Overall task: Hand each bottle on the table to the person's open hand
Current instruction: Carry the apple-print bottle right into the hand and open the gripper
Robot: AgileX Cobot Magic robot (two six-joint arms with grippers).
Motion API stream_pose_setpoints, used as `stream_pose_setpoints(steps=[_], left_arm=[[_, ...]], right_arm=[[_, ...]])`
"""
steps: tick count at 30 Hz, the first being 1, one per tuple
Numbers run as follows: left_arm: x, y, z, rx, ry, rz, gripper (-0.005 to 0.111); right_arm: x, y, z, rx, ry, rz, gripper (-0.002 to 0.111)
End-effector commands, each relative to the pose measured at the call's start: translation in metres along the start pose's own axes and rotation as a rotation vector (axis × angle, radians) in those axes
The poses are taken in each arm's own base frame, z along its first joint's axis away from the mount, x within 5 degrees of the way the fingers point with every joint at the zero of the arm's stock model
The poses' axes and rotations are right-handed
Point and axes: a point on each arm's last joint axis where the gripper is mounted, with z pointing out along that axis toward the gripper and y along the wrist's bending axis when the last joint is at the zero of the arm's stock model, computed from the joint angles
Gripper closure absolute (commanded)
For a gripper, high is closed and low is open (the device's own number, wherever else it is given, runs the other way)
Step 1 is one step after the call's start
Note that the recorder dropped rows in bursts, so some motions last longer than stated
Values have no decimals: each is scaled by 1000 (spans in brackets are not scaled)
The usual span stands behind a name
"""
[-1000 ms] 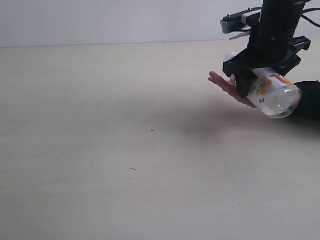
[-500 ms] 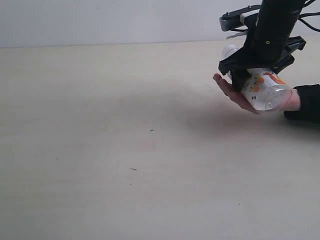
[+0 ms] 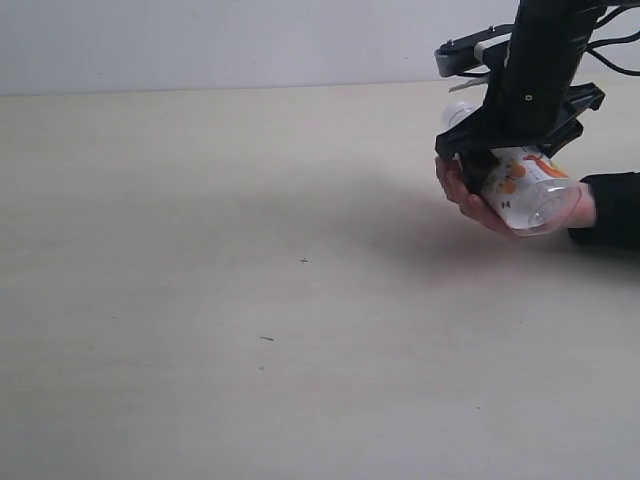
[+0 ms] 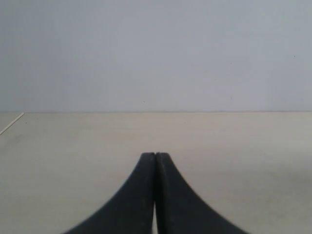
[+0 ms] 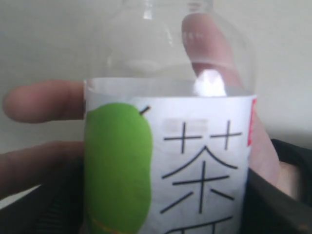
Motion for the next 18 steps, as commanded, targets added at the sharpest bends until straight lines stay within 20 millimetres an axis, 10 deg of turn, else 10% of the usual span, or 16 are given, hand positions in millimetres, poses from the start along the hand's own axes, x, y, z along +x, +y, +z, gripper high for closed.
stream_pose_setpoints(steps=[1, 18], left_arm=[[0, 0, 0, 4, -7, 1, 105], [0, 0, 0, 4, -7, 1, 105]], right_arm=[[0, -2, 1, 14, -4, -4, 39], [-1, -3, -3, 14, -20, -13, 14]])
